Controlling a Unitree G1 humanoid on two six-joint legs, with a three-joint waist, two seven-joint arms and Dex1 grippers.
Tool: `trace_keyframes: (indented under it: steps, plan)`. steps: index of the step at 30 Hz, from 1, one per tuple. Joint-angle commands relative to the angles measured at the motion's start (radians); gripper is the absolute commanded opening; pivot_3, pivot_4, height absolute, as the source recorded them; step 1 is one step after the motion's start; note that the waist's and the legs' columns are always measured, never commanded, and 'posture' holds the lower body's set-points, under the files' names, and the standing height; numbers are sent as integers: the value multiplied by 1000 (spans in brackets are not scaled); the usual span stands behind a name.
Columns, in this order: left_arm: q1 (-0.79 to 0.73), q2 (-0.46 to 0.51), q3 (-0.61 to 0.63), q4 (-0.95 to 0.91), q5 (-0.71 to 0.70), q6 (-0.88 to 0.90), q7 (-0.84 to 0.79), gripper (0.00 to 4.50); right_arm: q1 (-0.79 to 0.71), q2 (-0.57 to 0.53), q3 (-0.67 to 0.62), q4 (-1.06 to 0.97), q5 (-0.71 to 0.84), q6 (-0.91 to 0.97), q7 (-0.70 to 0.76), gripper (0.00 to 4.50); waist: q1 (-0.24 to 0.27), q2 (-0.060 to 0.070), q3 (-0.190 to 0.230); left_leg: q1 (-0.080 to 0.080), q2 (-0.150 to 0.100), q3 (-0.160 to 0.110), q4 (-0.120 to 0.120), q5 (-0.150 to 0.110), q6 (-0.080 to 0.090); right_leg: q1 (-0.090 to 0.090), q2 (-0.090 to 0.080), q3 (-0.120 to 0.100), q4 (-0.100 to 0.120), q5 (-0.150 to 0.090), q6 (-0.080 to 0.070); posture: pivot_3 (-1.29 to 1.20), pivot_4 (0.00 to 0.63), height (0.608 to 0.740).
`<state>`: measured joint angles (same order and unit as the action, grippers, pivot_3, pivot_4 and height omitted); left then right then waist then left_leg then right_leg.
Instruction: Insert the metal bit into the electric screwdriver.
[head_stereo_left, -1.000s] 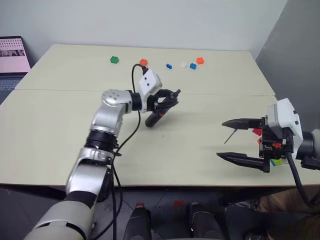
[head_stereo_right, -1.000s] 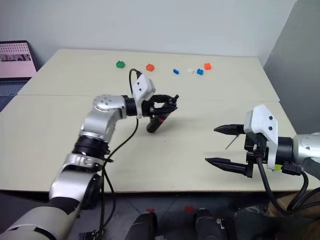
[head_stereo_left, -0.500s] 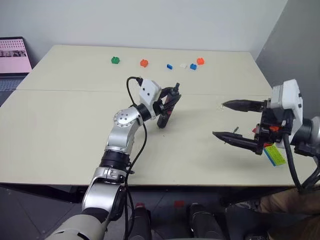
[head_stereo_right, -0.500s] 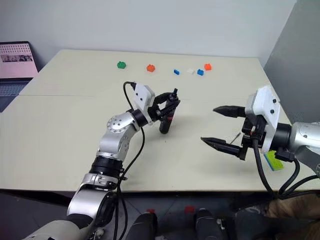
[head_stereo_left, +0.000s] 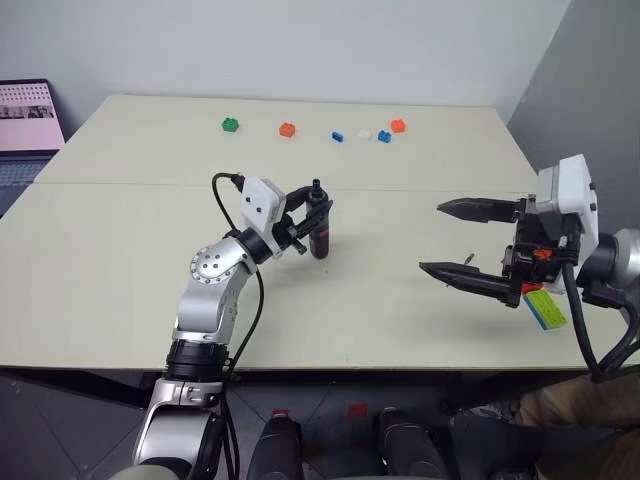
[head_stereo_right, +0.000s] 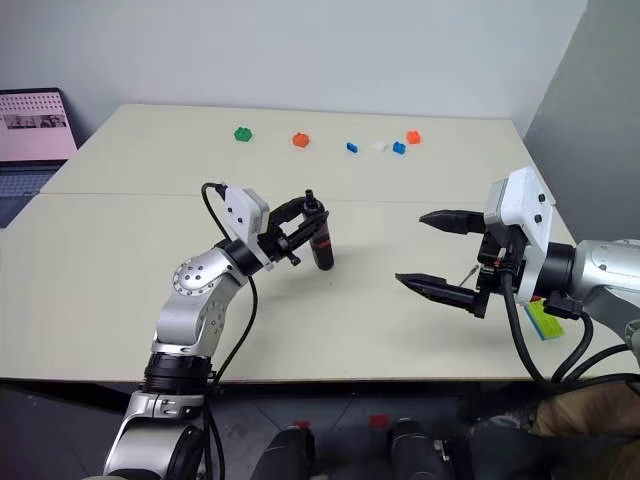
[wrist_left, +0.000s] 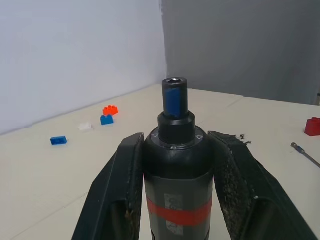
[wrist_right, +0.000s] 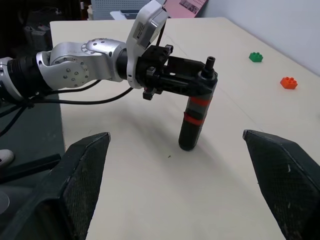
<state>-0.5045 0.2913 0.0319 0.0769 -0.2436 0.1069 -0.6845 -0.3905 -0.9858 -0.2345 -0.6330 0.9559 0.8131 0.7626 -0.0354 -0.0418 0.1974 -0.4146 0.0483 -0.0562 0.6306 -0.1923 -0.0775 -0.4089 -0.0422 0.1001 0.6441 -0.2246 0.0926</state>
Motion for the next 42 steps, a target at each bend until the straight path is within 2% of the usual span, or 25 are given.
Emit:
trace_keyframes:
  steps: [1,11,16,20,25,32,37,42]
  plan:
    - [13,13,3,-34,1,9,21,1620,-30,-8,6,5,-23,-23,17,4500,0,0,0,0,0,0,0,0,0,0,0,0,0,0,0,0,150,740]
    - [11,-13,-1,-59,-16,-4,53,1619,-40,-14,36,42,-107,-53,51,4500,0,0,0,0,0,0,-1,0,0,0,0,0,-1,0,0,0,150,740]
    - [8,-27,3,-143,-53,41,80,1619,-27,-69,61,120,-219,-123,140,4500,3,0,0,-2,0,0,-1,0,0,-1,0,0,-1,0,0,0,150,740]
    - [42,-27,-11,-213,-52,57,91,1619,-53,-122,150,242,-367,-243,257,4500,2,0,0,-3,0,0,-1,0,0,-2,0,0,-3,0,0,0,150,740]
    - [79,-31,-16,-228,-38,48,104,1618,-178,-146,364,453,-632,-493,443,4500,-6,0,0,-2,0,2,-2,0,0,-3,0,0,-3,0,0,0,150,740]
    - [122,-41,-39,-245,-21,37,129,1618,-447,-47,641,913,-1015,-1005,642,4500,-22,1,1,-2,0,3,-2,0,0,-3,-1,0,-3,0,0,0,150,740]
    - [131,-39,-43,-252,-14,36,144,1618,-660,71,799,1328,-1260,-1361,633,4500,-25,2,1,-2,0,3,-3,0,0,-3,-1,0,-3,0,0,0,150,740]
    - [139,-39,-54,-278,-9,47,159,1618,-817,182,913,1634,-1450,-1561,542,4500,-29,2,2,-1,0,3,-3,0,0,-3,-1,1,-3,0,0,0,150,740]
